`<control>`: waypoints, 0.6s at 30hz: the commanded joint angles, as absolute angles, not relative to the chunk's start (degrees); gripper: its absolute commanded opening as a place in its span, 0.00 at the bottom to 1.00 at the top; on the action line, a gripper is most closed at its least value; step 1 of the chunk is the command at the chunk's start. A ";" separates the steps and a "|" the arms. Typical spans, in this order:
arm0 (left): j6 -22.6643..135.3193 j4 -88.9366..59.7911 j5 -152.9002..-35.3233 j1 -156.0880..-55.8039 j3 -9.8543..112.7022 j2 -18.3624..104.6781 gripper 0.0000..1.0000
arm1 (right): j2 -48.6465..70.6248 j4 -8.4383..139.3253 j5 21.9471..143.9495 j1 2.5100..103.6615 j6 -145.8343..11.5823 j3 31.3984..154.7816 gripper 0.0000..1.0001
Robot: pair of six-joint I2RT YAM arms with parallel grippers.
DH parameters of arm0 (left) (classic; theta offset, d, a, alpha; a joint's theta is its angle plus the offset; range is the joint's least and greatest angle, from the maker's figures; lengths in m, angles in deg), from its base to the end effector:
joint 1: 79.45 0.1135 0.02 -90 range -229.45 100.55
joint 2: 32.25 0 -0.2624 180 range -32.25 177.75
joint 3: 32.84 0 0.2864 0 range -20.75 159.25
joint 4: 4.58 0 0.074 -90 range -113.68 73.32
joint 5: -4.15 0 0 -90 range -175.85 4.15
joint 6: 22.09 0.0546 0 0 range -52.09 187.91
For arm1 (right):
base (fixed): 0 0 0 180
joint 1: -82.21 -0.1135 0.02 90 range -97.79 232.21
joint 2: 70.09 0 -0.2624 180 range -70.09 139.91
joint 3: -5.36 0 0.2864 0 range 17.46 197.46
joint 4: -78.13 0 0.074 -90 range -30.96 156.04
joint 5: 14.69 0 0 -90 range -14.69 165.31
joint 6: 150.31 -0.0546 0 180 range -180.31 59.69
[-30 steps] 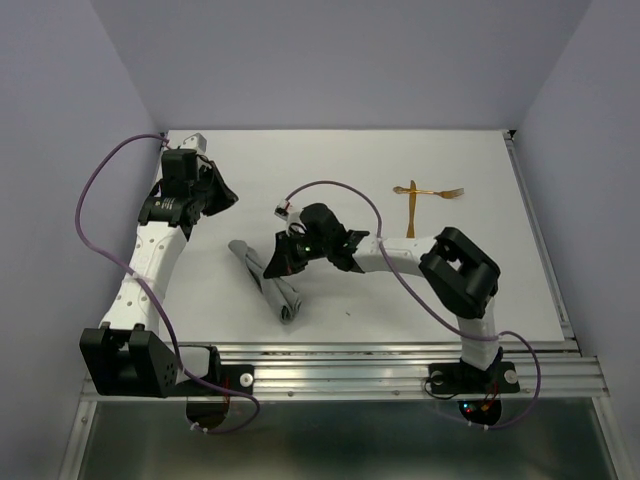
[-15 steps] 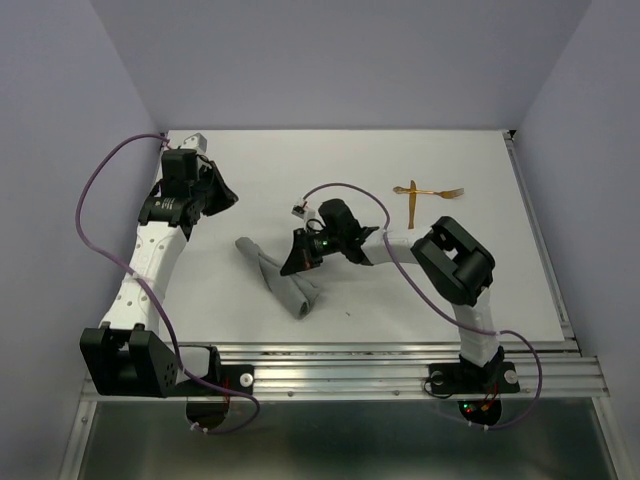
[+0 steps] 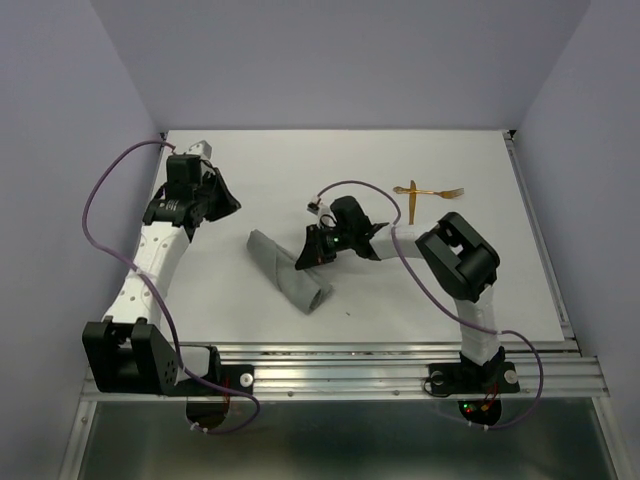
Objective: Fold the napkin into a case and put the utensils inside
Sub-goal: Turn over the smaller rectangle-folded napkin at the center of the board.
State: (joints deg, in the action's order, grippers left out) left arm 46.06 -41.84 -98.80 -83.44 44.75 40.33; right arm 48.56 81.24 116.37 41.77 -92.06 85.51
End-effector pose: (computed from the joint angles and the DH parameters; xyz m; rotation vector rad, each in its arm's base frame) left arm 0.3327 -0.0355 0.3210 -0.2013 2.1504 -0.5042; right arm 0.3298 0.3282 0.0988 -0.6372 2.3312 1.4396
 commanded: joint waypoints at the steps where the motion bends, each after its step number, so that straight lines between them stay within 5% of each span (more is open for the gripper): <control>1: 47.25 -39.71 -100.70 -82.96 42.89 40.52 0.00 | 45.05 78.61 107.85 42.84 -89.58 84.00 0.33; 4: 47.43 -38.56 -103.16 -83.14 40.26 41.84 0.00 | 42.68 77.03 102.58 43.36 -88.79 83.46 0.53; 11: 46.12 -34.62 -106.24 -84.81 35.69 45.61 0.00 | 36.36 69.92 93.16 43.36 -87.12 82.68 0.61; 14: 45.50 -32.25 -106.85 -85.86 34.72 47.55 0.00 | 32.85 66.76 88.07 42.66 -86.68 81.79 0.54; 18: 44.71 -30.22 -106.33 -86.65 34.54 51.15 0.00 | 29.59 61.21 82.08 38.63 -86.33 81.01 0.20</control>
State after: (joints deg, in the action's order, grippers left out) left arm 45.51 -34.59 -105.45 -86.06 35.07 49.35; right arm 33.67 66.99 89.74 41.94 -87.58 81.68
